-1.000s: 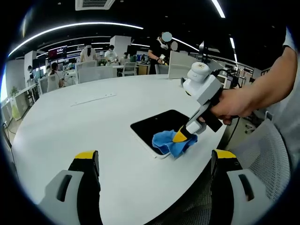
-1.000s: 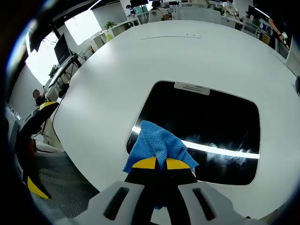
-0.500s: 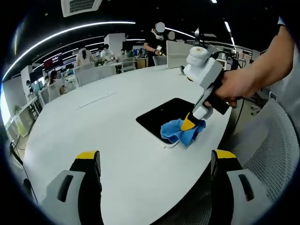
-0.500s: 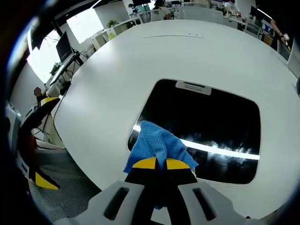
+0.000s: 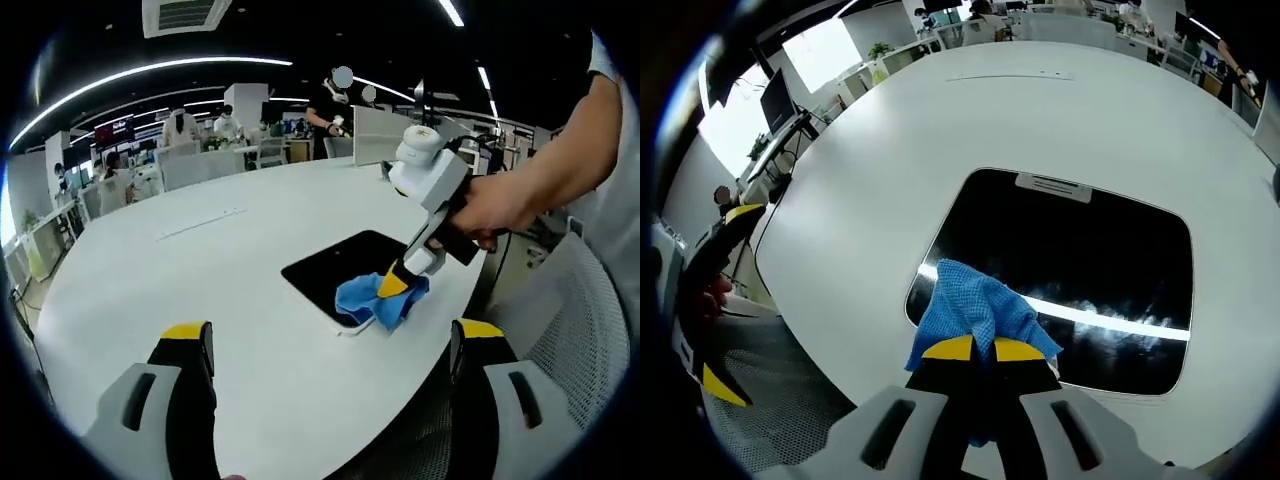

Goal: Wipe the mirror surface with the cleaning cloth until all visible marks leave the cleaned area.

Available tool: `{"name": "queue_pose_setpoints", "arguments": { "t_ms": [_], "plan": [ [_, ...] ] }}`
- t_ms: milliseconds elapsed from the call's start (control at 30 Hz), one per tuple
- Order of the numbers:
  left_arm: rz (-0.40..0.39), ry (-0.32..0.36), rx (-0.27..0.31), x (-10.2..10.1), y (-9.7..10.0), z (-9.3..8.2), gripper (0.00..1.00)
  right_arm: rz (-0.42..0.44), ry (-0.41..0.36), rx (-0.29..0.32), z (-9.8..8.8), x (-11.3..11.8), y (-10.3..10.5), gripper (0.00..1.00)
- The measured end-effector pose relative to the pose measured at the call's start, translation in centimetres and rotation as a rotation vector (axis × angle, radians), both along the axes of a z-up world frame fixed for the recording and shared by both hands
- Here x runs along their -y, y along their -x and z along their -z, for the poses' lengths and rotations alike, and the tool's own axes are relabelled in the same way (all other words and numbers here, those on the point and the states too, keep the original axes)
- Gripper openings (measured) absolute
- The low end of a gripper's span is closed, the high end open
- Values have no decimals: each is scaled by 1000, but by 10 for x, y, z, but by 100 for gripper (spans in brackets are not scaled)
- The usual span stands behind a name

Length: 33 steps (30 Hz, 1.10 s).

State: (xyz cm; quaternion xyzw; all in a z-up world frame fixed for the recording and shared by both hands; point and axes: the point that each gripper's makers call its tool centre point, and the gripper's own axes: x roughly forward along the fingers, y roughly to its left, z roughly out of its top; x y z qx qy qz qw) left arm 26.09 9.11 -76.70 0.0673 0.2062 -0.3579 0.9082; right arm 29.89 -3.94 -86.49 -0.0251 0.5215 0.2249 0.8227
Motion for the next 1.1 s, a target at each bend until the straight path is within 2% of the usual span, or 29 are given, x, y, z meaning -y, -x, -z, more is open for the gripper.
{"name": "queue_pose_setpoints", "arguments": {
  "t_ms": [233, 567, 933, 1033, 1100],
  "plan": [
    [-21, -8, -24, -4, 0, 3, 99, 3, 2, 1, 0, 5, -1, 0],
    [-8, -14, -34, -1, 2, 5, 99, 27, 2, 0, 0, 21, -2, 0],
    [-15, -12, -19, 0, 1, 4, 99, 35, 6, -2, 1, 29, -3, 0],
    [-14, -35, -16, -2, 0, 7, 98, 32, 9, -3, 0, 29, -3, 0],
    [-41, -96, -3, -11, -3, 8, 99, 30, 11, -3, 0, 30, -4, 0]
  ]
}}
